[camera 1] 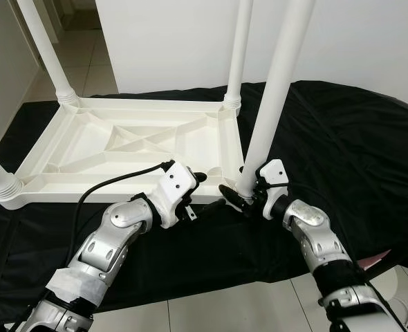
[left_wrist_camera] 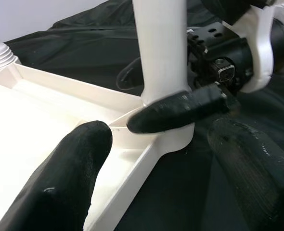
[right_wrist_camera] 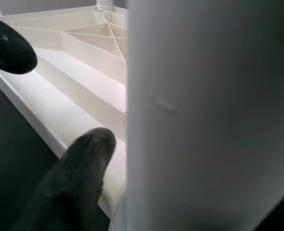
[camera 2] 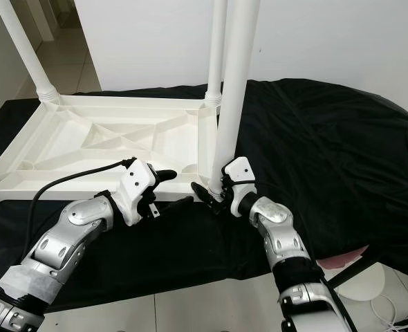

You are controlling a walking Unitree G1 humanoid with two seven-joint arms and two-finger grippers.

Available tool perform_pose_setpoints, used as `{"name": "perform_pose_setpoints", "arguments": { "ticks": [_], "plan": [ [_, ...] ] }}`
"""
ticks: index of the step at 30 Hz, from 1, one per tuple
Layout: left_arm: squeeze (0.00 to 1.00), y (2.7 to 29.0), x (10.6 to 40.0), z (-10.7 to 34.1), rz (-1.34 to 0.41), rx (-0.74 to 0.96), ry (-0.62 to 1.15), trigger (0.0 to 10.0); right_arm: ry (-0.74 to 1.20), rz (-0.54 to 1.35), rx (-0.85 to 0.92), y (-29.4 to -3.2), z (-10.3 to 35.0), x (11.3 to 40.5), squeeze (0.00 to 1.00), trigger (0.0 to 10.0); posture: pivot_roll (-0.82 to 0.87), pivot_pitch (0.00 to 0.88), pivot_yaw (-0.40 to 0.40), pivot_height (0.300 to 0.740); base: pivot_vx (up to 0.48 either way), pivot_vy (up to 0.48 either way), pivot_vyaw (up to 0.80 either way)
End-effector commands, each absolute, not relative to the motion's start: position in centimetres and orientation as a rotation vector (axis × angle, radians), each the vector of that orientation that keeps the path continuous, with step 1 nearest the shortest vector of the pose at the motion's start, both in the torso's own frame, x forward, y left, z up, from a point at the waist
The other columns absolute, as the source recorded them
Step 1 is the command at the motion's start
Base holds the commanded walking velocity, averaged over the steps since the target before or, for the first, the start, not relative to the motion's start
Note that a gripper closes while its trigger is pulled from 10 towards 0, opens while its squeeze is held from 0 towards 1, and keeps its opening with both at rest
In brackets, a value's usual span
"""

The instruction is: Building children table

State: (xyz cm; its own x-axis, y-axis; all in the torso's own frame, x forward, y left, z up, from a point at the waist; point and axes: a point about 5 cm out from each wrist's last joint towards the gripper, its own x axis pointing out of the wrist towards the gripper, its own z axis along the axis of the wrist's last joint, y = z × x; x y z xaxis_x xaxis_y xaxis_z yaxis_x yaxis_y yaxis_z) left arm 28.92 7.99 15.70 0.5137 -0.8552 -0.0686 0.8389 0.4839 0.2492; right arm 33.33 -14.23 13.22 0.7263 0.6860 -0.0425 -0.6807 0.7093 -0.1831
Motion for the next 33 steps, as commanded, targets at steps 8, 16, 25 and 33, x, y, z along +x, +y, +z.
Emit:
{"name": "perform_pose_setpoints", "arguments": {
  "ticks": [8,16,25,33],
  "plan": [
    [0.0,7.8,27.8,14.7,-1.107,0.263,-0.03,10.0,0.005,0.823,-0.213,-14.4,12.7,33.8,0.0,0.0,0.07,0.0,-0.01,0.74,0.0,0.0,0.0],
    [0.0,7.9,27.3,14.2,-1.11,0.265,-0.013,10.0,0.014,0.79,-0.161,-14.3,11.6,33.2,0.0,10.0,0.08,0.0,-0.027,0.74,0.0,0.0,0.0],
    [0.0,8.1,26.9,13.9,-1.114,0.262,0.003,10.0,0.018,0.547,-0.124,-14.6,11.8,33.4,0.0,10.0,0.06,0.0,-0.023,0.74,0.0,0.0,0.0],
    [0.0,8.1,26.9,14.0,-1.114,0.261,0.006,10.0,-0.007,0.267,-0.051,-13.8,12.2,32.4,0.0,10.0,0.06,0.004,-0.032,0.74,0.0,0.0,0.0]
  ]
}}
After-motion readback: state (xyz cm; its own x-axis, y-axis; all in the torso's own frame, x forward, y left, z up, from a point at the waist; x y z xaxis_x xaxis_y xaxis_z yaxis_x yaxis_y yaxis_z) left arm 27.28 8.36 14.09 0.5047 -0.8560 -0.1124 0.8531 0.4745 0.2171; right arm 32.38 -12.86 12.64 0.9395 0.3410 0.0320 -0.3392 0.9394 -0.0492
